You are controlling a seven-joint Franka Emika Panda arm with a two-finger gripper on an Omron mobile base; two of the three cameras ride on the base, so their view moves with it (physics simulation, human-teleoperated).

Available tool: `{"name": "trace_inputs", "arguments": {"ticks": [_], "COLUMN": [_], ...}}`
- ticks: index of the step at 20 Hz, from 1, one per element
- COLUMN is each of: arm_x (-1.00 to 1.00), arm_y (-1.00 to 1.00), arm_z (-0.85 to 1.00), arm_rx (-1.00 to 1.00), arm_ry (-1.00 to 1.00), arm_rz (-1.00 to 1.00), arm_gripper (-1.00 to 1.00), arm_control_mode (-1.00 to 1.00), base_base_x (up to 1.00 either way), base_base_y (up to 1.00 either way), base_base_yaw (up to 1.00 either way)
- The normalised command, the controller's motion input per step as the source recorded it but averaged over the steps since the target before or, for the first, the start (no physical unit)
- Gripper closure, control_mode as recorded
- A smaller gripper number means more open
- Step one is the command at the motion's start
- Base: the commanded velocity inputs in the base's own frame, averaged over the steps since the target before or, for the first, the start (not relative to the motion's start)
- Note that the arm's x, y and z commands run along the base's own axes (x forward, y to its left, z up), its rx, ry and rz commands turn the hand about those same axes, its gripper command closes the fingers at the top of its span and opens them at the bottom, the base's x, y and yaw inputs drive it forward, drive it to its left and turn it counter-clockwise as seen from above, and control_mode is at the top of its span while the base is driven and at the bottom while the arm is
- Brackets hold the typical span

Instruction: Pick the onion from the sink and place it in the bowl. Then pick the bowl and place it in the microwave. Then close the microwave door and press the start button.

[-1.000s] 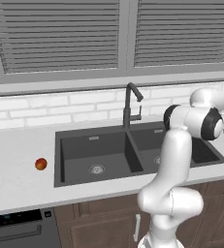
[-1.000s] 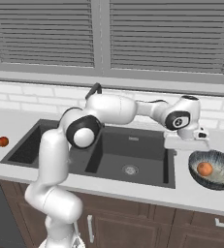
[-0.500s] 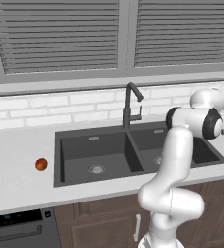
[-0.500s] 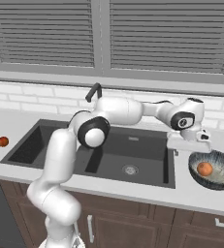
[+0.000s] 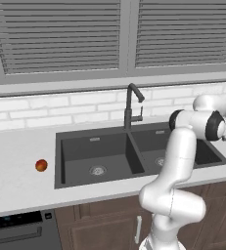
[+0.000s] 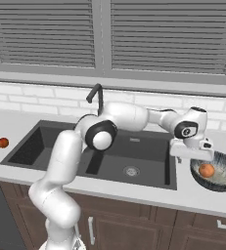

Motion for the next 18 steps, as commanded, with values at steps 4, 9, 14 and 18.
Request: {"name": "trace_inputs", "arguments": {"ticks": [4, 9, 14, 18], "arm_x": [0.19, 0.24, -0.01, -0.21], "arm_y": [-0.15, -0.25, -0.02, 0.0], "arm_z": [-0.18, -0.08, -0.49, -0.37], "arm_rx": [0.0, 0.0, 0.0, 0.0], "arm_ry": [0.0, 0.0, 0.0, 0.0], "arm_rz": [0.0, 0.0, 0.01, 0.0], "arm_gripper": [-1.0, -1.0, 1.0, 1.0], "arm_control_mode": [-1.0, -1.0, -1.0, -1.0], "base_base_x": [0.0, 0.0, 0.0, 0.0], "base_base_y": [0.0, 0.0, 0.0, 0.0], "base_base_yaw": [0.0, 0.0, 0.0, 0.0]}}
